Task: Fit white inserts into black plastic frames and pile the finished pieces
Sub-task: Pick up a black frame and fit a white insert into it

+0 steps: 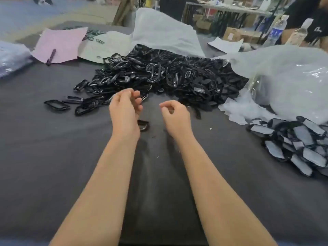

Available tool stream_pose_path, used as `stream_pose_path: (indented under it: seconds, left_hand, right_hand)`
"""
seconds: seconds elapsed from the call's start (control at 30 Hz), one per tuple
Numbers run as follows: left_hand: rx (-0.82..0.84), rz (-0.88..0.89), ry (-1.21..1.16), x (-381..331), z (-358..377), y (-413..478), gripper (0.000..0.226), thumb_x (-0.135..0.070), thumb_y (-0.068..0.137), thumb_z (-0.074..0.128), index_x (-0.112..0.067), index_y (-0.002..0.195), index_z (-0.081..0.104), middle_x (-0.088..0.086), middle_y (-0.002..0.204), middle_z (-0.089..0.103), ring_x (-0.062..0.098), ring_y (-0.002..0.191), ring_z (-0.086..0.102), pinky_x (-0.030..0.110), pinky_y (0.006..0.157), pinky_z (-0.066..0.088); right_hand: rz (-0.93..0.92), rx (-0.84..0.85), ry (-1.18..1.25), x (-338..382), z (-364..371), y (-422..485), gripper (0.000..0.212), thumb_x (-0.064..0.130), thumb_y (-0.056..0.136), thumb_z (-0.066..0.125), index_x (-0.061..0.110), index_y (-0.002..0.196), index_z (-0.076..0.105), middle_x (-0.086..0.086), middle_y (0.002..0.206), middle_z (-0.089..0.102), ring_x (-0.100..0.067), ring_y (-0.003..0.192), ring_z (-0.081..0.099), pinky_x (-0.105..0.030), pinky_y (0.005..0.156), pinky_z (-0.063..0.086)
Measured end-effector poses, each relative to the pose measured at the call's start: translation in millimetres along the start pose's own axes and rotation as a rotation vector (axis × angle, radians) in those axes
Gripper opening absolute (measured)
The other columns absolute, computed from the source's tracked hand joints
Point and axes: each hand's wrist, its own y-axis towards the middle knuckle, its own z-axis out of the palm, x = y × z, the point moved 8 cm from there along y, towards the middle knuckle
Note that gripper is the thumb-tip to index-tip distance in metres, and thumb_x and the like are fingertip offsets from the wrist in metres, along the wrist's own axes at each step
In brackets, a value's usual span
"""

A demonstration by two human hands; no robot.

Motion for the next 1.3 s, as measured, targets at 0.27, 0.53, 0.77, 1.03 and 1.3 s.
stream_pose_path:
  seconds: [0.27, 0.53, 0.77, 1.03, 1.3]
  left_hand:
    - [-0.202, -0.023, -0.098, -2.2, -24.9, 39.8, 0.016, -0.007, 0.096, 0.043, -0.015, 0.086, 0.052, -0.005, 0.067, 0.061, 0.003, 0.048, 0.051, 0.015, 0.047, 0.040]
    - [-0.088, 0.481, 0.663, -19.0, 12.4, 31.9, 0.009, -0.013, 0.094, 0.050, -0.013, 0.095, 0.059, -0.010, 0.081, 0.057, 0.001, 0.071, 0.051, 0.007, 0.070, 0.036]
    - [0.352, 0.195, 0.963, 50.8, 48.0, 28.6, 0.027, -0.026, 0.102, 0.043, -0.008, 0.091, 0.060, 0.011, 0.090, 0.068, 0.023, 0.078, 0.068, 0.039, 0.078, 0.055]
    - [0.203, 0.167, 0.588, 52.8, 33.0, 30.8, 0.025, -0.010, 0.099, 0.047, -0.023, 0.079, 0.054, -0.002, 0.075, 0.060, 0.002, 0.054, 0.059, 0.021, 0.062, 0.057]
    - [0.164, 0.199, 0.555, 53.1, 32.8, 30.0, 0.014, -0.006, 0.099, 0.043, -0.013, 0.101, 0.055, -0.001, 0.078, 0.061, 0.007, 0.060, 0.057, 0.026, 0.068, 0.057]
  right_hand:
    - [-0.073, 0.360, -0.553, 1.6, 56.4, 2.4, 0.032, 0.046, 0.085, 0.065, 0.024, 0.108, 0.065, -0.001, 0.110, 0.058, -0.022, 0.108, 0.052, -0.037, 0.095, 0.042]
    - [-0.038, 0.215, -0.179, 2.7, 27.3, 16.1, 0.009, 0.015, 0.089, 0.063, 0.019, 0.084, 0.057, 0.005, 0.075, 0.059, -0.013, 0.074, 0.055, -0.018, 0.067, 0.043]
    - [-0.015, -0.075, -0.030, -15.9, -24.8, 29.0, 0.007, 0.016, 0.091, 0.060, 0.017, 0.086, 0.064, 0.005, 0.078, 0.064, -0.015, 0.079, 0.062, -0.025, 0.074, 0.046]
    - [0.020, -0.119, -0.673, -41.0, -29.9, 32.9, 0.032, 0.031, 0.095, 0.054, 0.017, 0.123, 0.060, -0.004, 0.127, 0.058, -0.028, 0.118, 0.046, -0.038, 0.096, 0.034]
    - [0.014, -0.174, -0.606, -38.9, -32.1, 34.0, 0.024, 0.012, 0.094, 0.050, 0.014, 0.118, 0.054, -0.003, 0.115, 0.062, -0.025, 0.111, 0.050, -0.035, 0.091, 0.032]
